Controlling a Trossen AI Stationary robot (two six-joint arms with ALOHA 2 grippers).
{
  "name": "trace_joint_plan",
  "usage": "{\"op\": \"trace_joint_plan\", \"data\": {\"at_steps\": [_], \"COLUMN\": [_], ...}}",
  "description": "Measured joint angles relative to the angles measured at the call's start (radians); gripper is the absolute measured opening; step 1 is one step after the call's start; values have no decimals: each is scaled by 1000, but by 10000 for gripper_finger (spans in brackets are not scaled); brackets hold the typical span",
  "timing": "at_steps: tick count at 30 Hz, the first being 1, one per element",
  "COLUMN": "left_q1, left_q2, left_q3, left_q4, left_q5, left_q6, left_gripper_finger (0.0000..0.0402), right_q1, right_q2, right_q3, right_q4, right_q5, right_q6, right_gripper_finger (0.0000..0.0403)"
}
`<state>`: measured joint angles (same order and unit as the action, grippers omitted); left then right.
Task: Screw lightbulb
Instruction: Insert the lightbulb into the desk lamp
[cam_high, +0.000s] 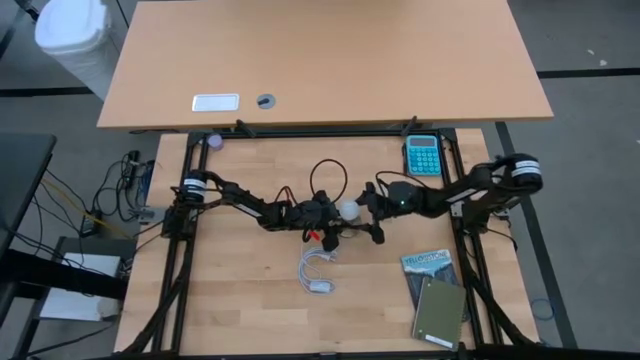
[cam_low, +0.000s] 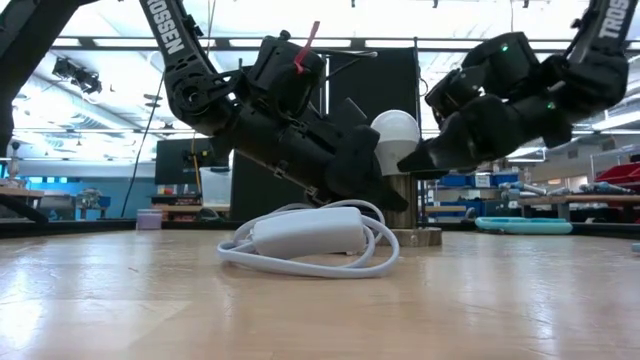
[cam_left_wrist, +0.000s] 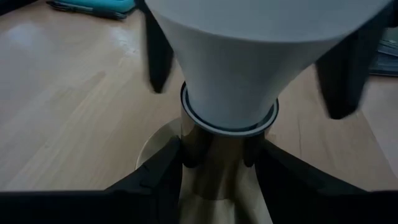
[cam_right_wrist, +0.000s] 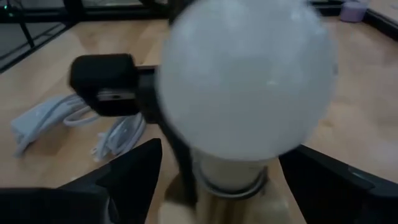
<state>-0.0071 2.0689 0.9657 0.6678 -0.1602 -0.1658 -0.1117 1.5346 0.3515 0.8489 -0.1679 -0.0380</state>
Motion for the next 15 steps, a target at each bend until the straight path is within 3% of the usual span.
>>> {"op": "trace_joint_plan", "data": {"at_steps": [9,15], "left_q1": [0,-1], "left_q2": [0,0], "left_q3": [0,0], "left_q4": [-1,-1], "left_q5": [3,5], "left_q6": [3,4], "left_gripper_finger": [188,188], "right_q1": [-15,-16], "right_q2": [38,38], "right_q3": [1,1], "right_q4": [76,79], "right_q5": [-20,-12], "right_q6": [-13,-14], "right_gripper_finger": [303,264]}}
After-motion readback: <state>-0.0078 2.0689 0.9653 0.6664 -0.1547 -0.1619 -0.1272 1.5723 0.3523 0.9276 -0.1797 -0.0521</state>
